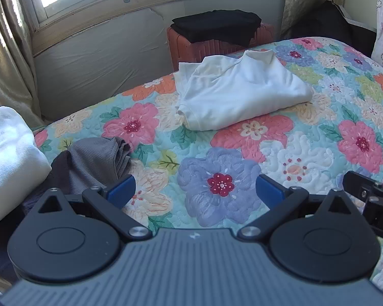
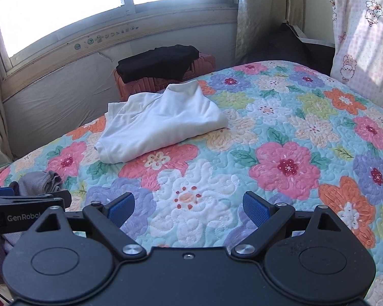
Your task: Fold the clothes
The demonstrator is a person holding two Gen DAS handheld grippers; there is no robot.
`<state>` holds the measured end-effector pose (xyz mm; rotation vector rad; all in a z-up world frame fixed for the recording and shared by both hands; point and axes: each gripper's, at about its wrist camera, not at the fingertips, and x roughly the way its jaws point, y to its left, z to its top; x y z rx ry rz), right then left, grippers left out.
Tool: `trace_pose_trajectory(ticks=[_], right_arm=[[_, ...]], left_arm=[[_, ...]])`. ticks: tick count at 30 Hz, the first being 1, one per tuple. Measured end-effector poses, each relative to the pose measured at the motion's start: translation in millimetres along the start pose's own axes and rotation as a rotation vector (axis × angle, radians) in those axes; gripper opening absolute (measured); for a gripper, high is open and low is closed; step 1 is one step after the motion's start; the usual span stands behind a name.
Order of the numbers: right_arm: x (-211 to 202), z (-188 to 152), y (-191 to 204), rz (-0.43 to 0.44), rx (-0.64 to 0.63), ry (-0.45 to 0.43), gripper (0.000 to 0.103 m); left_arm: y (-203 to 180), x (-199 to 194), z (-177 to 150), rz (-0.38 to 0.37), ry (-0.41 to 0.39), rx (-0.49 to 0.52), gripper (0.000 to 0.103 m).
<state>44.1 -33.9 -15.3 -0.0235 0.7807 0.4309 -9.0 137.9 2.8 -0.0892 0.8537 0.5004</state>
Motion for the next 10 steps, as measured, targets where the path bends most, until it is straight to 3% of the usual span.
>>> trace_pose_trajectory(ticks=[10], right_arm=[[-8.2, -1.1, -1.8, 0.005, 0.009, -0.017, 0.094]], left_arm=[[-5.4, -7.5, -0.8, 0.005, -0.009, 0.021, 0.102]])
